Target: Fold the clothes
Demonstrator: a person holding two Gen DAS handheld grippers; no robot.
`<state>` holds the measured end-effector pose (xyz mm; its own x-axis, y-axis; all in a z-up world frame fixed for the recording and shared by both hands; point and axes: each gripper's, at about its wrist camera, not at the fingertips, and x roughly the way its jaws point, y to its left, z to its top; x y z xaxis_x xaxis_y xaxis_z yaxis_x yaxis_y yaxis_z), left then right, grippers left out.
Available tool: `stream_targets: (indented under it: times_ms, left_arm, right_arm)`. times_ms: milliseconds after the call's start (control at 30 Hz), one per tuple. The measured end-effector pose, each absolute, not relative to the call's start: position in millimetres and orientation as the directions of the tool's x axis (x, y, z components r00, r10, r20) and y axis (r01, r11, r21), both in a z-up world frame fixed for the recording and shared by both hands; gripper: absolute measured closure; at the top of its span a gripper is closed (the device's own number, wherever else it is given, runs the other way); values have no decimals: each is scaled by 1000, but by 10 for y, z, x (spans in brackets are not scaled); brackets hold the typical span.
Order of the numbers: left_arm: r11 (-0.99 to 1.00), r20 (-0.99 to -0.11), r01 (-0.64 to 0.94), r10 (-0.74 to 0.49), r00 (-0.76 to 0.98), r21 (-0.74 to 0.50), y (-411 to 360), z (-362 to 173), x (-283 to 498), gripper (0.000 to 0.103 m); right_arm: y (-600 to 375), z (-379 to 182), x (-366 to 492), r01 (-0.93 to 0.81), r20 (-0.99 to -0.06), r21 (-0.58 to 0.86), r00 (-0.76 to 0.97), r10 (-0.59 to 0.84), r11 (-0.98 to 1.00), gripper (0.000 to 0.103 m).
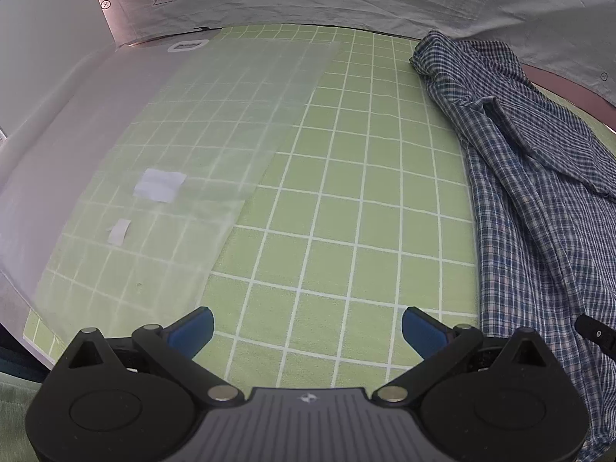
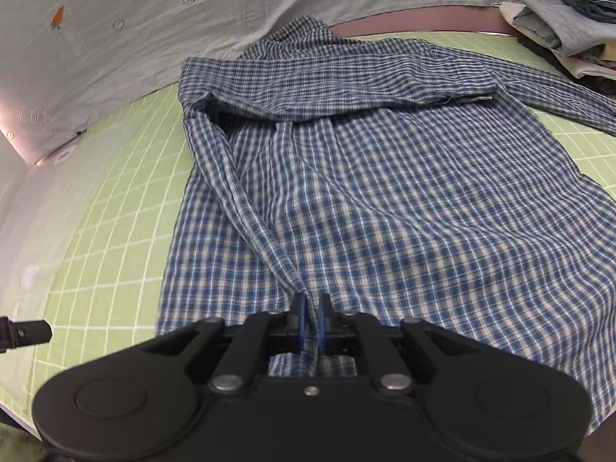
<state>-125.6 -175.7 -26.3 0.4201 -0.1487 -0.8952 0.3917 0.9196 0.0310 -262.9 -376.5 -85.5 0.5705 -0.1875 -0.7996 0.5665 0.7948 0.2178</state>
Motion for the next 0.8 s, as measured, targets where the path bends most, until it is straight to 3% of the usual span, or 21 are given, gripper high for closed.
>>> stream_targets:
  times_ms: [367, 567, 800]
  left_arm:
    - [931, -900, 361, -108, 423, 58, -2059, -280, -1349, 0]
    - [932, -894, 357, -104, 436, 66, -2239, -240, -1326, 0]
    - [931, -881, 359, -113, 459, 67, -2570, -188, -1201, 0]
  right_arm:
    - [-3885, -818, -2610, 491, -806, 223, 578, -123, 842, 58]
    - [-4097, -742, -2633, 517, -786, 256, 603, -135, 817, 49]
    - [-4606, -721, -2594, 601, -771, 264, 602, -210, 755, 47]
